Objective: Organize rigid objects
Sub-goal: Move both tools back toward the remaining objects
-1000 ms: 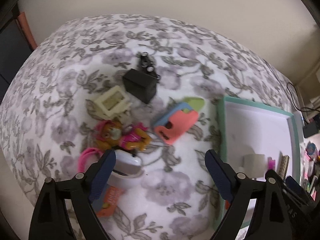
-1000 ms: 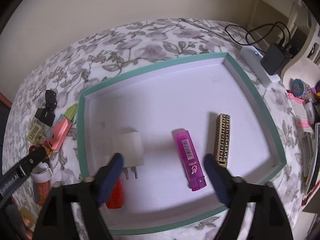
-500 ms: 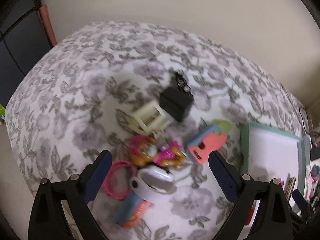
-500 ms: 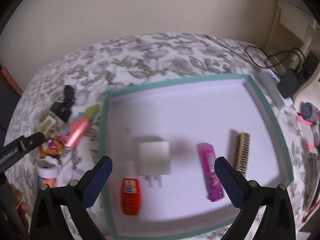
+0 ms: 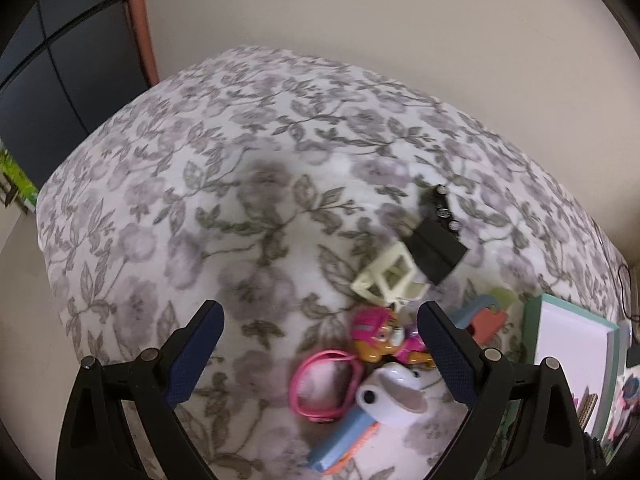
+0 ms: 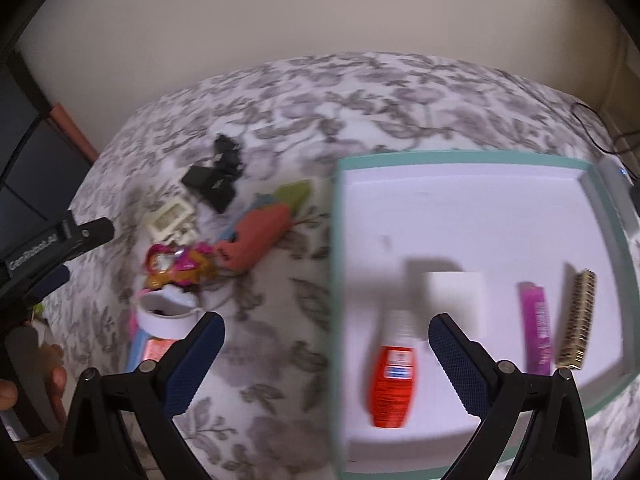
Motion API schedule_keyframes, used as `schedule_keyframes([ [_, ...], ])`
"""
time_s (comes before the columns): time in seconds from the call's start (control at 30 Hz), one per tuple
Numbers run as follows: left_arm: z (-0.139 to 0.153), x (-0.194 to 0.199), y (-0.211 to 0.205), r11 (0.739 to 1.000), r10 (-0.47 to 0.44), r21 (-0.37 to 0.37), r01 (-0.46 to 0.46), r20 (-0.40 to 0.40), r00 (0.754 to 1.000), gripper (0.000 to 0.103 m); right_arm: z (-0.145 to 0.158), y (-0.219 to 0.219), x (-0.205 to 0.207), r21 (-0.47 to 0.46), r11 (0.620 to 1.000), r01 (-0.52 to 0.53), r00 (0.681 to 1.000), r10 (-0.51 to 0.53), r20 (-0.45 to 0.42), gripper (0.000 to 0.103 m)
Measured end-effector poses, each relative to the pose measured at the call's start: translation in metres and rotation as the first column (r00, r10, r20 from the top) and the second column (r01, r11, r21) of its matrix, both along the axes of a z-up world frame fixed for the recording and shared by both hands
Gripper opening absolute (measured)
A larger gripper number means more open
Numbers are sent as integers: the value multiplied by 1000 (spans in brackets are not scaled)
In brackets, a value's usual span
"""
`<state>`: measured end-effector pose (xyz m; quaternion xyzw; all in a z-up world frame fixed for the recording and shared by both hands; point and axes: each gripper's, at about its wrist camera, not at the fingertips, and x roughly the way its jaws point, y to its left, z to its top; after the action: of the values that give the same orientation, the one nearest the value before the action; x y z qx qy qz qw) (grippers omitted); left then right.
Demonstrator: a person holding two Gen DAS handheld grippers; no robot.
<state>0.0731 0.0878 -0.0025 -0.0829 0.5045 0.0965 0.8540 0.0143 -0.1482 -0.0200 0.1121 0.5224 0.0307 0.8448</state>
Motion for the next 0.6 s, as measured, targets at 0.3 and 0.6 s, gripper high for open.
schedule_keyframes([
  [0.3,-22,1,28,998,45,-29,-47,-74,996,97,-13,45,8,4,998,-68,997,68,-39,103],
  [0.6,-44,-3,49,990,99,-82,-113,-158,982,97,-23,70,17,174,981,-90,993,101,-56,103],
])
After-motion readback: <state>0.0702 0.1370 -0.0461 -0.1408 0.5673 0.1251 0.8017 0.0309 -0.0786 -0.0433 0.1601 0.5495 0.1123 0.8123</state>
